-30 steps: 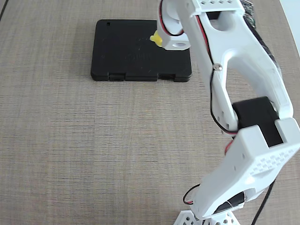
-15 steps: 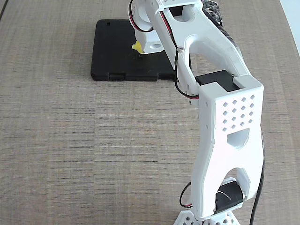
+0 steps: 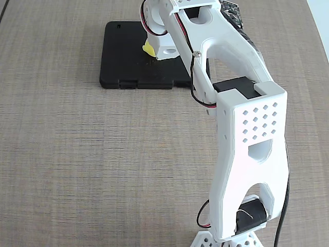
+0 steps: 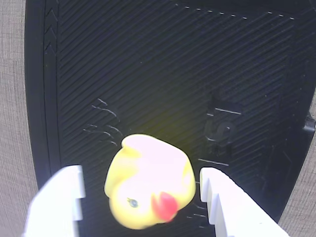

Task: Grasp a duck and put it on the black surface.

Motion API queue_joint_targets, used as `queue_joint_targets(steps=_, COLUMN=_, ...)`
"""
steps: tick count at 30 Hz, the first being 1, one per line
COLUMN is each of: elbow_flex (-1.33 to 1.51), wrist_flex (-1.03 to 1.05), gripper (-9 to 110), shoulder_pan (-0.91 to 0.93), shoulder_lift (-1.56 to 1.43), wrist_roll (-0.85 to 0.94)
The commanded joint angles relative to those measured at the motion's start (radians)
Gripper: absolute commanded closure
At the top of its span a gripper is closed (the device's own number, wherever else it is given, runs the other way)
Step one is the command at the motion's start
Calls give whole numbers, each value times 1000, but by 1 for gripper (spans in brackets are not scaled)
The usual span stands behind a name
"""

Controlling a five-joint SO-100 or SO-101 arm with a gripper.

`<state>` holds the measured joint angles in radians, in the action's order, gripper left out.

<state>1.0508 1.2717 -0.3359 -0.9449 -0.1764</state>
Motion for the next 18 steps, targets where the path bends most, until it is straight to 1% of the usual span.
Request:
queue_joint_targets(steps=1, elbow_flex=-38, wrist_flex=18, gripper=69, shoulder_pan=3, shoulder_lift=-66, wrist_roll=-34)
queue_joint_targets(steps=4, elbow_flex=-9, wrist_flex=21, gripper=69, shoulder_pan=40, shoulder_lift=-189, wrist_roll=-52)
queue_joint_targets(steps=8, elbow_flex=144, wrist_flex=21, gripper=71, shoulder_pan=104, shoulder_lift=-479, wrist_roll=-46)
queue_joint_targets(steps=14, elbow_flex=569, wrist_flex=5, gripper=76, shoulder_pan=213, shoulder_lift=-968, wrist_roll=-43)
queue_joint_targets(steps=18, elbow_flex=879, wrist_flex=0, gripper=84, shoulder_pan=262, shoulder_lift=-1203, wrist_roll=-43)
